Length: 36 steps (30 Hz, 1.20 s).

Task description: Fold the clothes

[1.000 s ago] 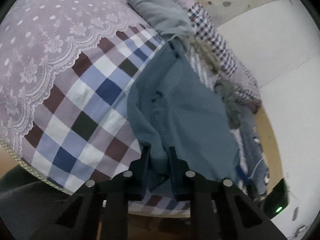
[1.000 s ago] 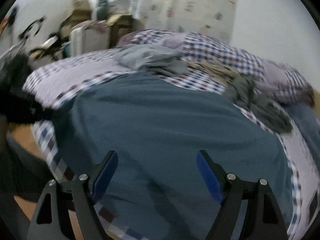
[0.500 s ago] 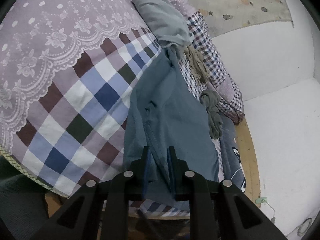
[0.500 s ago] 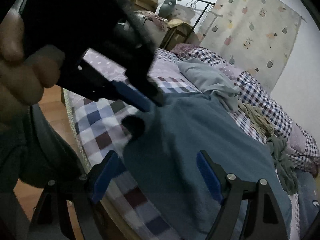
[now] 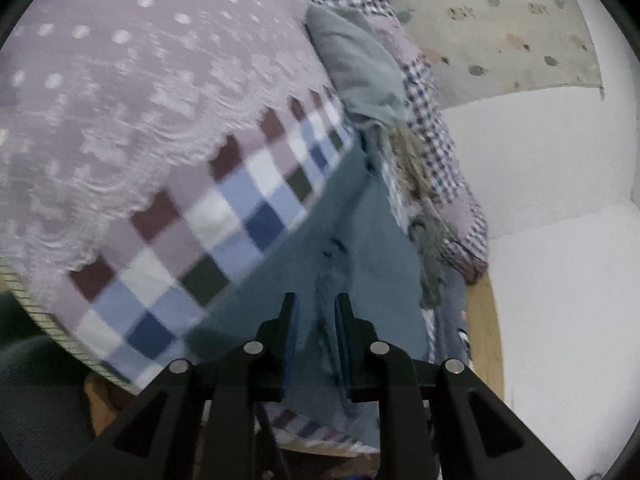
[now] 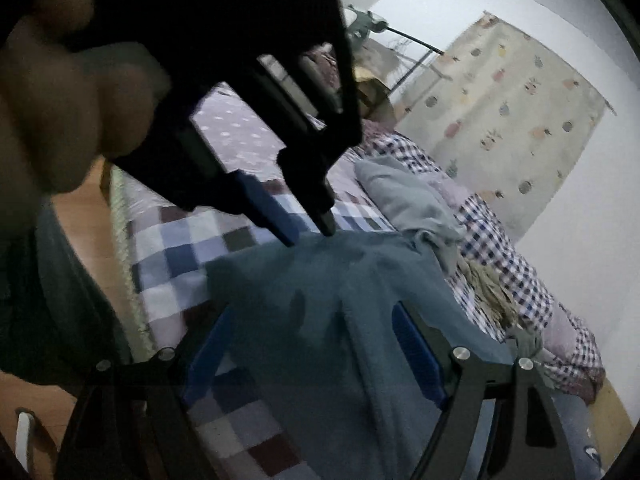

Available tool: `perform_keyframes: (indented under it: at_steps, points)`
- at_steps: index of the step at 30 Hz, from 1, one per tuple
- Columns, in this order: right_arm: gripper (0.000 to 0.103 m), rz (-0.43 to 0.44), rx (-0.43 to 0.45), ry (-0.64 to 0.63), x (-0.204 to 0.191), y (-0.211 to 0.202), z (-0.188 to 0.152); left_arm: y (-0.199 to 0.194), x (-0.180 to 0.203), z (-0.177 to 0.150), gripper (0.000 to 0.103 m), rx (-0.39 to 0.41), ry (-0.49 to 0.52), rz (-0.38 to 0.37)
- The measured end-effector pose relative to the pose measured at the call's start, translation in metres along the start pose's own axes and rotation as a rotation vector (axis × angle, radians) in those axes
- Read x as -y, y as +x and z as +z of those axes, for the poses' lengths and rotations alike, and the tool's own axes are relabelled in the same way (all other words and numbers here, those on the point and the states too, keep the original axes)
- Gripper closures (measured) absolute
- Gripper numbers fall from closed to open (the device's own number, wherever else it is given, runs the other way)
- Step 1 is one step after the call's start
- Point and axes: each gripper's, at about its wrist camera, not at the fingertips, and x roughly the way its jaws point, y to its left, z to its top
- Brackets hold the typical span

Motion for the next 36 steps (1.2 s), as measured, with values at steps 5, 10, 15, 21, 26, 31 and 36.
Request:
perform_keyframes:
  at_steps: [5, 10, 15, 21, 26, 31, 36]
  points:
    - [0.020, 0.032, 0.002, -0.048, -0.012, 0.007, -0.001, -0.013, -0.016, 0.006, 0.056, 0.063, -0.067, 0.051]
    - [0.038, 0.094, -0.014, -0.072, -0.017, 0.022, -0.002, -0.016, -0.031, 0.009, 0.040, 0.058, -0.116, 0.048]
    - [0.067, 0.136, -0.103, -0.027, -0.010, 0.045, -0.006, -0.007, -0.034, 0.008, 0.037, 0.007, -0.116, 0.040]
    - [0.099, 0.191, -0.130, 0.156, 0.028, 0.049, 0.000, 0.006, -0.031, 0.004, 0.037, -0.052, -0.108, 0.045]
    - [0.098, 0.251, -0.118, 0.343, 0.066, 0.040, 0.003, 0.019, -0.025, -0.001, 0.037, -0.108, -0.102, 0.000]
    - [0.098, 0.307, -0.108, 0.425, 0.075, 0.027, 0.008, 0.027, -0.013, -0.004, 0.037, -0.140, -0.086, -0.084]
    - [0.098, 0.338, -0.112, 0.444, 0.061, 0.012, 0.007, 0.025, -0.010, -0.004, 0.037, -0.132, -0.093, -0.134]
